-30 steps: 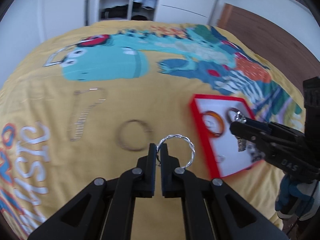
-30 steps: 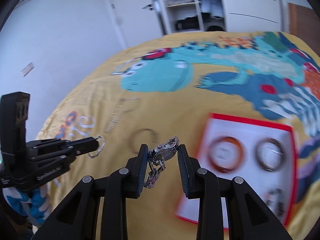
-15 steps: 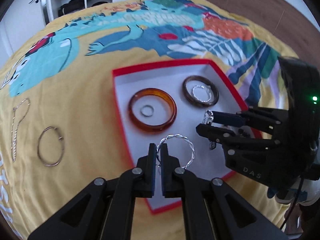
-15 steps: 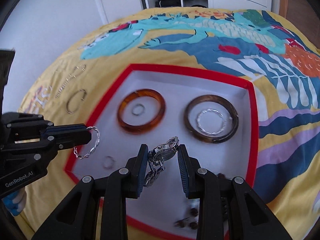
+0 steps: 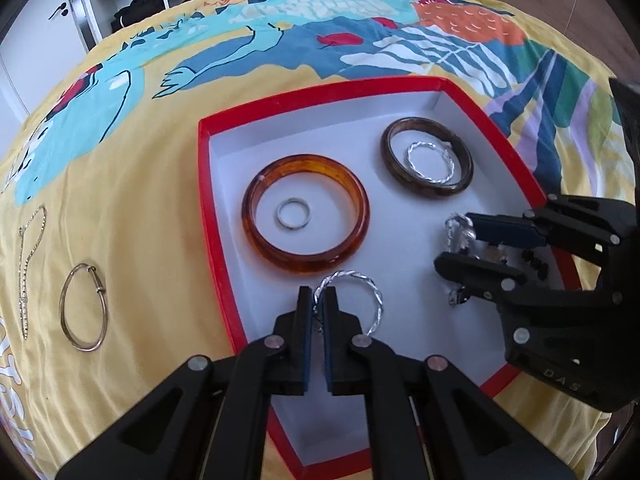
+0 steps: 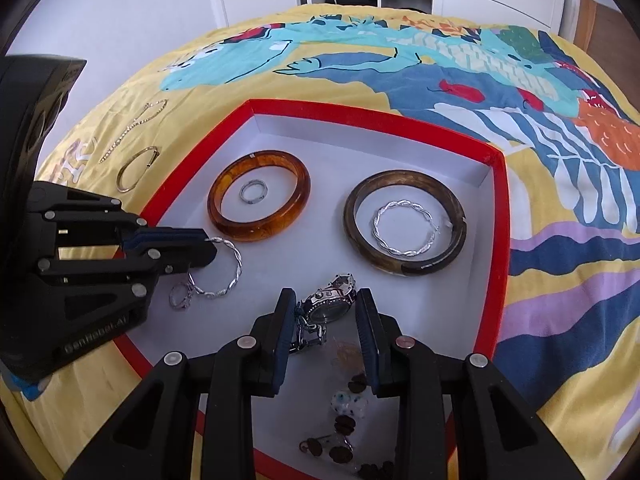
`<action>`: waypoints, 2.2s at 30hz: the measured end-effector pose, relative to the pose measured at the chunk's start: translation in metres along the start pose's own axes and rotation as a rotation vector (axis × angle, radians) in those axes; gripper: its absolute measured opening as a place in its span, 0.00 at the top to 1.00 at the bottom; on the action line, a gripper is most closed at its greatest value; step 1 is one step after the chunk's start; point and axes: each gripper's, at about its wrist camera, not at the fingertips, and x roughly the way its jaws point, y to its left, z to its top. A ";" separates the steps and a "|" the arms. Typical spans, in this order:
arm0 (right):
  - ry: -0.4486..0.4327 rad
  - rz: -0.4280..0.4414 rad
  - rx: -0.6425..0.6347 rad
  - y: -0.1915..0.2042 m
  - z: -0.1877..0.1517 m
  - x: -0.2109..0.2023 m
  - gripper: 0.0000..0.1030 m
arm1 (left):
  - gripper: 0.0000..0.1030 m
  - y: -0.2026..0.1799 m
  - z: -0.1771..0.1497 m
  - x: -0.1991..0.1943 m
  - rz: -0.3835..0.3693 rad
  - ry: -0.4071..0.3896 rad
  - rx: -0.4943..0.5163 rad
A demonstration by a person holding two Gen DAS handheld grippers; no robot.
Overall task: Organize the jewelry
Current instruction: 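Carry the ring and pendant into the red box and open both tools, then withdraw both tools and move toward the chain necklace and gold bangle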
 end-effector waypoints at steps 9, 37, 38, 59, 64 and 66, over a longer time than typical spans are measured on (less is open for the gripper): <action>-0.010 -0.030 0.038 -0.003 -0.008 -0.022 0.70 | 0.93 0.001 -0.004 -0.015 -0.030 -0.013 -0.036; -0.259 -0.011 0.179 0.085 -0.061 -0.221 0.62 | 0.65 0.028 -0.122 -0.267 0.223 -0.265 -0.189; -0.261 -0.006 0.179 0.088 -0.064 -0.225 0.62 | 0.65 0.028 -0.128 -0.274 0.226 -0.272 -0.192; -0.327 0.031 0.051 0.190 -0.096 -0.298 0.56 | 0.57 0.044 -0.235 -0.374 0.291 -0.419 -0.297; -0.320 0.039 0.013 0.210 -0.094 -0.299 0.53 | 0.56 0.058 -0.251 -0.381 0.300 -0.432 -0.334; -0.312 0.050 0.000 0.216 -0.089 -0.294 0.53 | 0.56 0.066 -0.253 -0.379 0.301 -0.425 -0.353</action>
